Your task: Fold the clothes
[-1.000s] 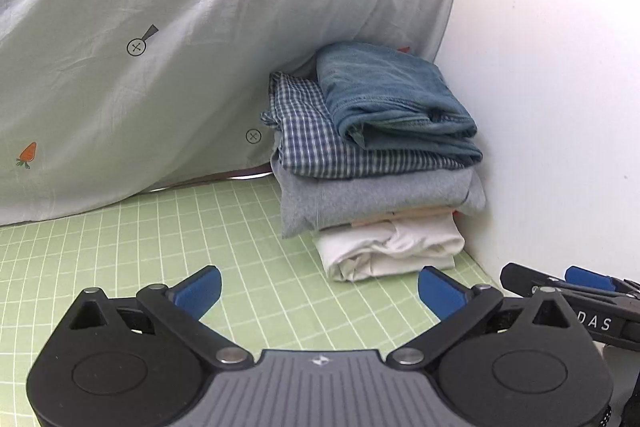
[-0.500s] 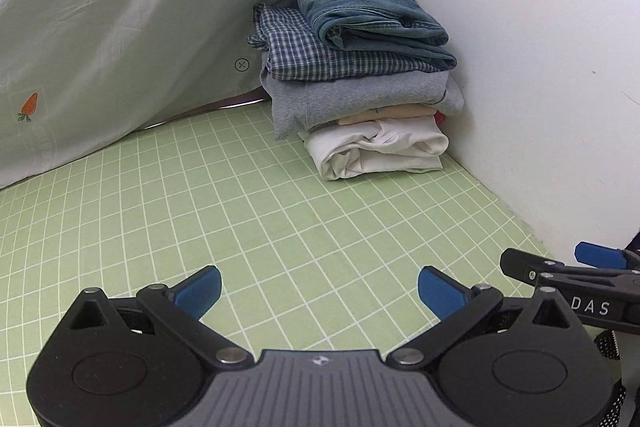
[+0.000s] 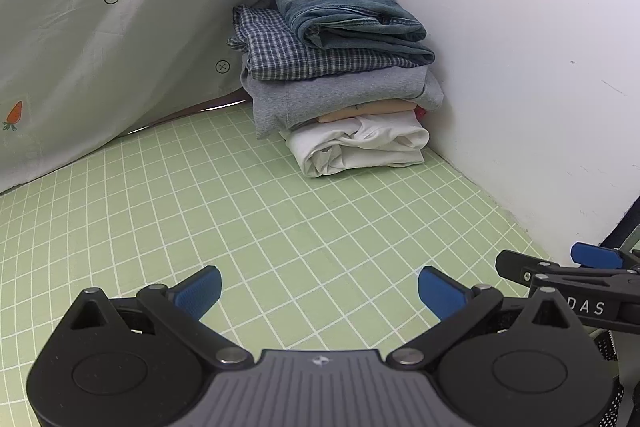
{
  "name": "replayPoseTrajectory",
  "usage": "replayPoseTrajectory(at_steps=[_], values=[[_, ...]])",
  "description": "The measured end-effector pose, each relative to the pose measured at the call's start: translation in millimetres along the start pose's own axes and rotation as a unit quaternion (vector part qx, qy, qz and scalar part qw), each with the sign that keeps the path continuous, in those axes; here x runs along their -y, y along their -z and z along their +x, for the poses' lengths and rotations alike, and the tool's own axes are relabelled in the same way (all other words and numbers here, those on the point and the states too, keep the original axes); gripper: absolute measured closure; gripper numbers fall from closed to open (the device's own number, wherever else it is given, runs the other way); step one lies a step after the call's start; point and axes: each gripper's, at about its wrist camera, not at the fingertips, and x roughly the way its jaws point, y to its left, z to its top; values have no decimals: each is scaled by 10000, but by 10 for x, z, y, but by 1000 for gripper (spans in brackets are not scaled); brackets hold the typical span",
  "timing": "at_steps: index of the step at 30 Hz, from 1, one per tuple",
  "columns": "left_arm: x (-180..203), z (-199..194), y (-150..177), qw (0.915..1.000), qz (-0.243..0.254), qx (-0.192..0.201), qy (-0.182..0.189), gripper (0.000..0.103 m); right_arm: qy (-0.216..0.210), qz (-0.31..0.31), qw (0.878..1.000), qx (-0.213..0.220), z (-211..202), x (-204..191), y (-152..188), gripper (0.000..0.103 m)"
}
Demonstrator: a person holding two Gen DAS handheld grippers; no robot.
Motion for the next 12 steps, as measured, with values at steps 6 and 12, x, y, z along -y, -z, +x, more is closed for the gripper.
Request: replayPoseTrajectory(at_steps=[6,12], values=[[16,-27,17,10000,23,3,37,0,12,2,10000,11,-30,4,24,0],[28,-47,26,10000,11,29,57,0,16,-36,10000,28,-55,6,36,0]])
